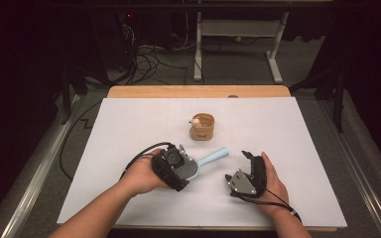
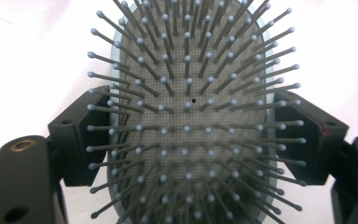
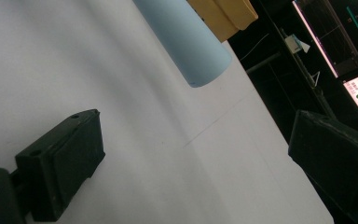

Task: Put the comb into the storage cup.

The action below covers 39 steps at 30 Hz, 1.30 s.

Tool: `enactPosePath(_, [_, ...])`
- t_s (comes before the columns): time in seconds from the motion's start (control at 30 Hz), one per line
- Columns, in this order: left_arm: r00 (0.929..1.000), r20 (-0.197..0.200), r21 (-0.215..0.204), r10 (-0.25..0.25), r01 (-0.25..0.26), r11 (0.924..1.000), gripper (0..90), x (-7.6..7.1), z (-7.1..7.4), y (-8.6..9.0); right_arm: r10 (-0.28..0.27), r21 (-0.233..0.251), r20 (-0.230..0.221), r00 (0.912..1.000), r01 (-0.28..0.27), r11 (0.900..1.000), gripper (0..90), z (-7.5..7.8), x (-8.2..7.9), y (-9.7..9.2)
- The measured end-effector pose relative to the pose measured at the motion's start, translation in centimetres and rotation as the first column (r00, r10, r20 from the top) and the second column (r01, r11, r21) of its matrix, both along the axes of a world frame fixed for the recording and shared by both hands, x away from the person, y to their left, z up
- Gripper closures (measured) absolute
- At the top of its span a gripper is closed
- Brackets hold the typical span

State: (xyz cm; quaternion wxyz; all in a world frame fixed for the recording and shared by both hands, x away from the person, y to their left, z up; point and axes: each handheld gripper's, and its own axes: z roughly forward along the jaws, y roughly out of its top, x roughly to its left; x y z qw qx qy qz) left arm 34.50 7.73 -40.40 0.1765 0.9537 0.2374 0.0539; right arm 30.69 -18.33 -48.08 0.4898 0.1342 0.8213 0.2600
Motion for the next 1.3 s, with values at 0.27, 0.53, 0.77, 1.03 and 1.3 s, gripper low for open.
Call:
enactPosePath(0.27, [1.0000,0.005,0.007,0.002,-0.002,1.0000,20.3,0.1,-0.1,-0.3,0.006,-0.034,0.032,0.9995,-0.005,0.9994,5.2,0.0,-0.2,0.1])
enactPosePath(0.53, [1.0000,0.005,0.008,0.003,-0.003,1.0000,20.3,0.1,-0.1,-0.6,0.010,-0.058,0.060,0.9981,-0.006,0.9983,8.1,0.0,-0.4,0.2])
enactPosePath(0.77, [0.9999,-0.006,-0.003,-0.009,0.009,1.0000,20.3,0.0,-0.2,-1.1,0.034,-0.086,0.080,0.9962,-0.027,0.9959,11.5,-0.1,-0.6,0.7])
enactPosePath(1.03, [0.9996,0.000,-0.016,-0.028,0.028,0.9995,20.3,-0.2,-0.2,-2.4,0.060,-0.098,0.090,0.9941,-0.051,0.9939,15.7,-0.2,-0.9,1.2])
enactPosePath(1.3, [0.9987,0.000,-0.015,-0.050,0.050,0.9986,20.3,-0.3,-0.3,-3.5,0.097,-0.117,0.107,0.9895,-0.084,0.9895,17.4,-0.1,-1.4,2.1])
